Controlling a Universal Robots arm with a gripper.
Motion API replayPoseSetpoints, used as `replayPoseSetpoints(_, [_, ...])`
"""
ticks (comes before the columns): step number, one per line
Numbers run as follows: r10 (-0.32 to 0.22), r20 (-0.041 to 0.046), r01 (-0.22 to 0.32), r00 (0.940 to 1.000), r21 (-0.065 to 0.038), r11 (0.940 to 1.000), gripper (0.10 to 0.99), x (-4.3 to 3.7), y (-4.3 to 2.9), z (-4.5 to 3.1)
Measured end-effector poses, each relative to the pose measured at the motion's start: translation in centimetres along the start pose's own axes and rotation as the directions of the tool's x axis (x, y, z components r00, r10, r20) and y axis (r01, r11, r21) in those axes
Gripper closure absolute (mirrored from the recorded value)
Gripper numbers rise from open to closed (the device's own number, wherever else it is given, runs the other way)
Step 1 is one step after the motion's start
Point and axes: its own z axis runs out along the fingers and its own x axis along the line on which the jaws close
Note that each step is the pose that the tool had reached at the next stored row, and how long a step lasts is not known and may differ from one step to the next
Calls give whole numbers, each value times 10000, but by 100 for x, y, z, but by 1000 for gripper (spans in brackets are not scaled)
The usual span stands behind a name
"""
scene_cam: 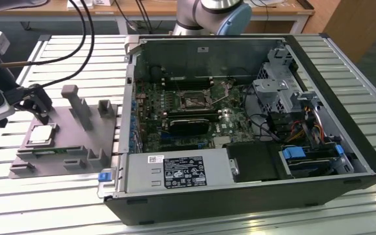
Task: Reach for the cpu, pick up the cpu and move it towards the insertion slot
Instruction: 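Pick up the cpu and move it towards the insertion slot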
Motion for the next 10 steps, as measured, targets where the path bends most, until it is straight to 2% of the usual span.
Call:
replayPoseSetpoints(6, [-1,0,1,10000,0,10000,192,-2,-3,110])
replayPoseSetpoints(10, [-1,0,1,10000,0,10000,192,-2,24,182])
